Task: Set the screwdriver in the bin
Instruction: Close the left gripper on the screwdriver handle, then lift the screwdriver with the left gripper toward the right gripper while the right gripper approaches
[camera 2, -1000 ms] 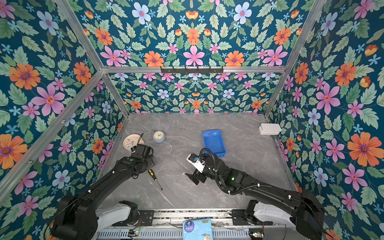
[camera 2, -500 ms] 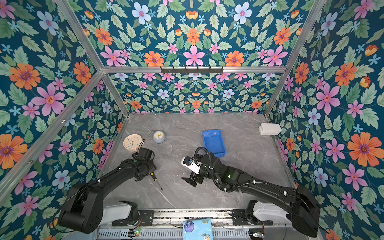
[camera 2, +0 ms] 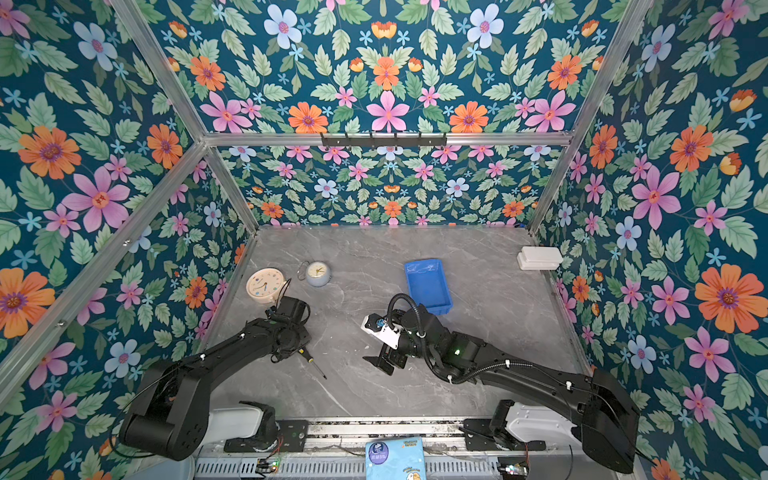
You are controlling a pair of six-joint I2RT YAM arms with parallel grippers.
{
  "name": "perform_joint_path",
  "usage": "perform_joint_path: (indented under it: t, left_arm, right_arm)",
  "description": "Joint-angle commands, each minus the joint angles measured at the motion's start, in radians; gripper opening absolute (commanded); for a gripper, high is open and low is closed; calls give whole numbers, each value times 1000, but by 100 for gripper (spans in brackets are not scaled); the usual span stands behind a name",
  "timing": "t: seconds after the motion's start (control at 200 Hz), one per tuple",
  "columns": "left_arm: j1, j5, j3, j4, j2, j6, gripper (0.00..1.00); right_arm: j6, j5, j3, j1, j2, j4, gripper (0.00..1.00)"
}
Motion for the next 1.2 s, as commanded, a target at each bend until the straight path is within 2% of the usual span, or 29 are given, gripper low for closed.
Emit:
perform_joint_path:
  t: [0.0, 0.355, 0.73, 0.935, 1.05, 1.195]
  left_arm:
    - [0, 49, -4, -5, -1, -26, 35]
    - [0, 55, 1, -5, -37, -46, 12]
    - [0, 31, 60, -40, -87, -34, 11]
    - [0, 66, 114, -4, -131, 0, 11]
    - [0, 104, 119, 65, -173, 13, 11]
    - [0, 134, 84, 203, -247, 23, 11]
  right_arm:
    - [4, 1, 1, -1, -3, 15, 99]
    - [23, 2, 1, 0, 7, 34, 99]
    - [105, 29, 4, -1, 23, 74, 99]
    - [256, 8, 35, -13, 49, 93, 99]
    - [482, 61, 88, -37, 81, 64, 99]
    - [611, -47, 217, -110, 159, -79, 99]
